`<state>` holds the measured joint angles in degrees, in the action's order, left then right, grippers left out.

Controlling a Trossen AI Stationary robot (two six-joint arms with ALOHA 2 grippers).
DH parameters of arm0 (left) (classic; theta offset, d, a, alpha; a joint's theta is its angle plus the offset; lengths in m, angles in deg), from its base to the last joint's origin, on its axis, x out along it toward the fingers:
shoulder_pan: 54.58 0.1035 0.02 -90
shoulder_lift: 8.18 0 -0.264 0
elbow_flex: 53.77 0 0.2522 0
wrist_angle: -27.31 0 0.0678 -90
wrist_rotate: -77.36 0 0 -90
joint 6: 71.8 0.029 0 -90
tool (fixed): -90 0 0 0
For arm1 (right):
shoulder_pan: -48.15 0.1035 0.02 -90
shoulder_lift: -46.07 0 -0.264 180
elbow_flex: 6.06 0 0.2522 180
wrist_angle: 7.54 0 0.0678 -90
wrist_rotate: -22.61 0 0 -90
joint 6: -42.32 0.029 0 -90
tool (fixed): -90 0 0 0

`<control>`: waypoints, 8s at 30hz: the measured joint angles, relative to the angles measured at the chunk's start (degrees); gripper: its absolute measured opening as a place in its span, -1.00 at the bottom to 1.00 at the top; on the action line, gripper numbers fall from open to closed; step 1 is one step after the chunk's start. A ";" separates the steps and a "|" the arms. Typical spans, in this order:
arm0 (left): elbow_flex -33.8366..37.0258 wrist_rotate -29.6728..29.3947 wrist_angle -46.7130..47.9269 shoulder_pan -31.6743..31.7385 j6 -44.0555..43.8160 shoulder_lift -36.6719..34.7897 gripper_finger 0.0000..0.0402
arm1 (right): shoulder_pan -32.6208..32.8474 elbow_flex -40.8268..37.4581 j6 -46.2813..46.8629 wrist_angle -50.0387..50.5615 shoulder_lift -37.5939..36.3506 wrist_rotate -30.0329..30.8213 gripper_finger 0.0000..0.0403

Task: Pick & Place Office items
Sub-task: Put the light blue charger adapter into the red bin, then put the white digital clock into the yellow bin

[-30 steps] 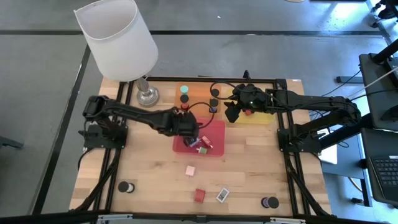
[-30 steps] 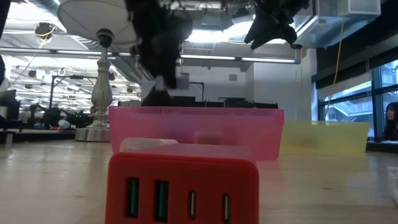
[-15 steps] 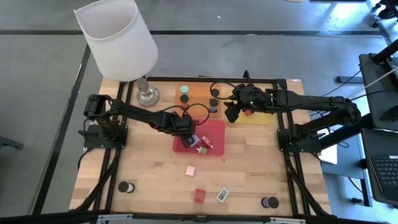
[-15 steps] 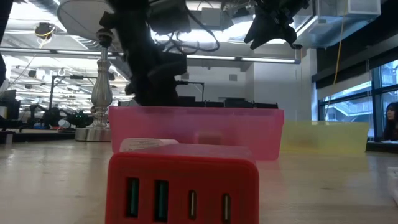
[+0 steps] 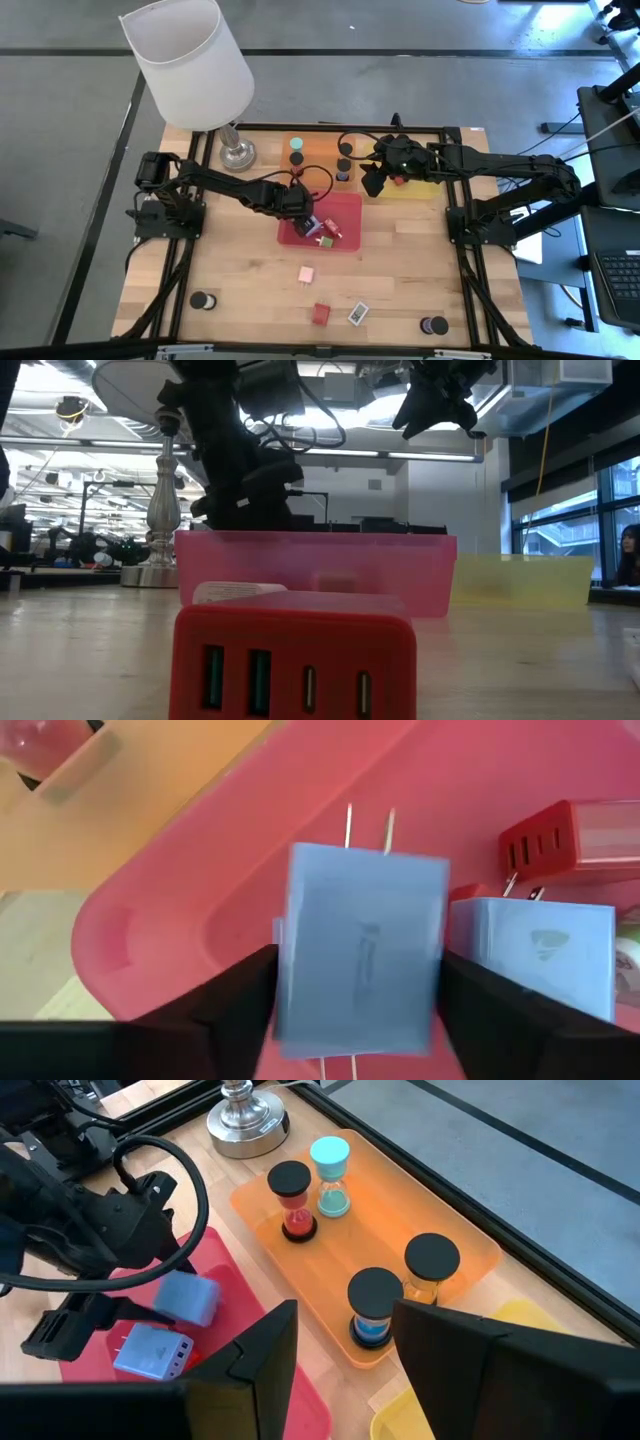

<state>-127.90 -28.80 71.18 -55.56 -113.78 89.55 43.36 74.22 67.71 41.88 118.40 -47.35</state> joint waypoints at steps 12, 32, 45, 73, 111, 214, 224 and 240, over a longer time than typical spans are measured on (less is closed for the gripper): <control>-3.98 6.24 0.51 0.09 -0.85 -0.26 0.64 | -0.03 0.00 0.00 -0.24 0.00 -0.01 -0.17; -29.52 -2.12 23.00 -4.40 4.22 -0.51 0.62 | -1.49 0.00 5.31 -9.23 0.00 -9.98 -0.17; -36.15 -8.37 41.20 -14.06 -6.35 -11.74 0.62 | 14.60 0.00 -17.38 -2.93 0.26 -34.04 -0.16; -36.15 -23.75 45.24 -35.73 -16.76 -22.86 0.63 | 37.96 -0.04 -29.40 -10.89 30.00 -26.57 0.15; -36.13 -23.83 49.44 -35.76 -17.44 -22.86 0.63 | 42.24 7.67 -24.34 -17.68 38.53 -27.16 0.17; -36.10 -44.06 50.05 -28.00 -31.82 -22.55 0.63 | -19.74 -39.19 12.57 -16.87 -0.99 -0.82 -0.17; -36.10 -42.49 50.03 -28.00 -31.82 -22.56 0.63 | -19.78 -39.06 13.16 -18.95 1.27 0.00 -0.17; -36.10 -33.69 50.05 -28.02 -30.31 -22.56 0.63 | -20.12 -27.07 5.49 -14.20 1.36 -5.72 0.10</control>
<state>-164.00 -62.49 121.23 -83.58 -144.09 67.00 23.25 47.15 73.19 27.68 119.76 -53.07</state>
